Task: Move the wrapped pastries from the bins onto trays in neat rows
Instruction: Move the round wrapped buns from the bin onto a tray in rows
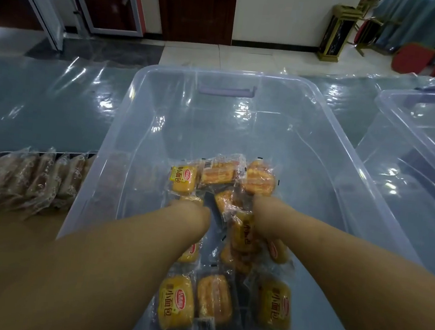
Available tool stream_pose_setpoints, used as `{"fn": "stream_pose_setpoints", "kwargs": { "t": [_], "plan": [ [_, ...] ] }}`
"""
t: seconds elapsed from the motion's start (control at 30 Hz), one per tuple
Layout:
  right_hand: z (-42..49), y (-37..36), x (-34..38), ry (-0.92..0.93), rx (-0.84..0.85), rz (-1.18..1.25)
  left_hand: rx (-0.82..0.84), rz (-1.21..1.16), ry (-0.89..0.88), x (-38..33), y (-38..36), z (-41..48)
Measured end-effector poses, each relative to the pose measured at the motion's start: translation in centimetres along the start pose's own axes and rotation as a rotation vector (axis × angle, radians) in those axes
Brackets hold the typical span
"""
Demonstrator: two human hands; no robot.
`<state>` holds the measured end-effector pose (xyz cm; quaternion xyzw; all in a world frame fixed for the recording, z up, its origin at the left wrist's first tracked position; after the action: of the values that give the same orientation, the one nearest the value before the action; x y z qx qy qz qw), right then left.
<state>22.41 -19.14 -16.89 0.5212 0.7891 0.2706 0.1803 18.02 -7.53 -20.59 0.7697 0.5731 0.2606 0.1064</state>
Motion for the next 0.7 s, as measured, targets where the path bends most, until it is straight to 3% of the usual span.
{"fn": "stream_pose_setpoints", "kwargs": {
  "t": [0.13, 0.57, 0.7],
  "plan": [
    [-0.5, 1.2, -0.4, -0.014, -0.065, 0.091, -0.062, -0.146, 0.065, 2.3, 0.7, 0.7],
    [-1.0, 2.1, -0.2, -0.021, -0.123, -0.014, -0.051, 0.057, 0.015, 2.5, -0.7, 3.3],
    [-1.2, 2.5, -0.2, -0.023, -0.131, -0.03, -0.046, 0.011, 0.007, 2.3, 0.0, 2.3]
  ]
}}
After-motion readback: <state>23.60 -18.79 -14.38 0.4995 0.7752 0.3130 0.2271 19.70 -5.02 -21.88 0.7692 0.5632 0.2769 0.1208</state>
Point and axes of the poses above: each hand's wrist, its own z-axis towards the middle knuckle, its own y-axis out of the back of the hand, x = y × z, the point moved 8 cm from there along z, towards the middle knuckle, and after that the axes turned 13 degrees about x, right-handed, at the moved point
